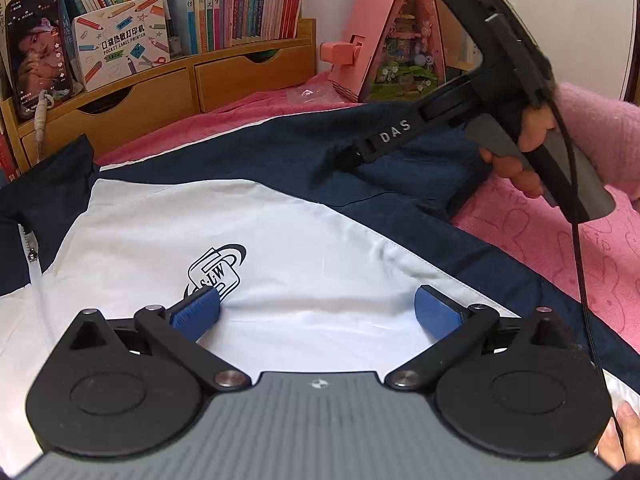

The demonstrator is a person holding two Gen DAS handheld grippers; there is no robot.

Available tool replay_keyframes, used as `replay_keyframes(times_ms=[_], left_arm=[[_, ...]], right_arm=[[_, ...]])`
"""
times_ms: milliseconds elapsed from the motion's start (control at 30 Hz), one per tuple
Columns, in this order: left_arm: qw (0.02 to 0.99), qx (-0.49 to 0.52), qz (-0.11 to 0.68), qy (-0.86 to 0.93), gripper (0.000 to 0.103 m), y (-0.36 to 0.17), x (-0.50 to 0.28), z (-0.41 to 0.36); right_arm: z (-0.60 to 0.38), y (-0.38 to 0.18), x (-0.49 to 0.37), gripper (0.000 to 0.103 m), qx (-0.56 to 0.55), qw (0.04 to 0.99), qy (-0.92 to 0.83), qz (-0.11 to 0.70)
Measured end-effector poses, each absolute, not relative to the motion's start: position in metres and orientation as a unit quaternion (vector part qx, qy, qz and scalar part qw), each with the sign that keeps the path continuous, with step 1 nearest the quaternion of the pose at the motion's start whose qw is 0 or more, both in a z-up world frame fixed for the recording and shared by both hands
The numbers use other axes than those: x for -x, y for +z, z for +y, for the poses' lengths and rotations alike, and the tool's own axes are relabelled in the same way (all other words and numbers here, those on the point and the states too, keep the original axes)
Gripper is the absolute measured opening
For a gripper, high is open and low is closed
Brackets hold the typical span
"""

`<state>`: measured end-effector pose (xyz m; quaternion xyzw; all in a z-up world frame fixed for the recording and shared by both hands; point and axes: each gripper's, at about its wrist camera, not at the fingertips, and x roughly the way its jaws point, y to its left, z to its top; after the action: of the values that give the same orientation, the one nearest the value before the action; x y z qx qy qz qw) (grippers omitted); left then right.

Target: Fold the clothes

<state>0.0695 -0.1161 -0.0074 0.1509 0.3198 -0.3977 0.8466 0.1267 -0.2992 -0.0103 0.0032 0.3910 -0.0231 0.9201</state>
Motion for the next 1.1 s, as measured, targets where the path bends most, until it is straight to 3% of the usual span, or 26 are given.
replay_keyframes(times_ms=[67, 200, 333, 567, 700, 800, 867, 900, 1033, 1100], left_arm=[[0.846, -0.151, 0.32, -0.398, 0.103, -0.007, -0.069, -0.116], [0.846, -0.151, 0.32, -0.399, 0.103, -0.007, -0.069, -0.116], [0.846, -0.151, 0.32, -0.398, 0.103, -0.007, -0.07, -0.116], [0.846, -0.151, 0.32, -0.398, 0.103, -0.007, -0.07, -0.115], [0.846, -0.151, 0.32, -0.398, 0.103, -0.007, -0.071, -0.115], [0.846, -0.151, 0.32, -0.399, 0.103, -0.008, -0.071, -0.114], [0.845, -0.152, 0.319, -0.401, 0.103, -0.008, -0.07, -0.114], [0.845, -0.152, 0.319, -0.401, 0.103, -0.008, -0.07, -0.114], [0.845, -0.153, 0.319, -0.402, 0.103, -0.008, -0.07, -0.115], [0.845, -0.153, 0.319, -0.402, 0.103, -0.008, -0.07, -0.115]], right_arm=[[-0.309, -0.016, -0.152, 0.072, -0.011, 0.926, -0.052, 0.373], [-0.335, -0.027, -0.202, 0.103, -0.042, 0.925, -0.107, 0.363], [-0.338, -0.014, -0.19, 0.097, -0.048, 0.929, -0.101, 0.353], [-0.374, 0.008, -0.079, 0.097, -0.061, 0.948, 0.028, 0.311], [-0.425, -0.013, -0.052, 0.097, 0.003, 0.935, -0.073, 0.348], [-0.509, -0.042, -0.055, 0.102, -0.044, 0.925, -0.167, 0.339], [-0.556, -0.045, -0.055, 0.096, -0.074, 0.914, -0.224, 0.329], [-0.561, -0.043, -0.056, 0.09, -0.047, 0.914, -0.23, 0.331], [-0.536, -0.036, -0.07, 0.089, 0.08, 0.894, -0.276, 0.344], [-0.509, -0.026, -0.063, 0.09, 0.122, 0.902, -0.27, 0.313]])
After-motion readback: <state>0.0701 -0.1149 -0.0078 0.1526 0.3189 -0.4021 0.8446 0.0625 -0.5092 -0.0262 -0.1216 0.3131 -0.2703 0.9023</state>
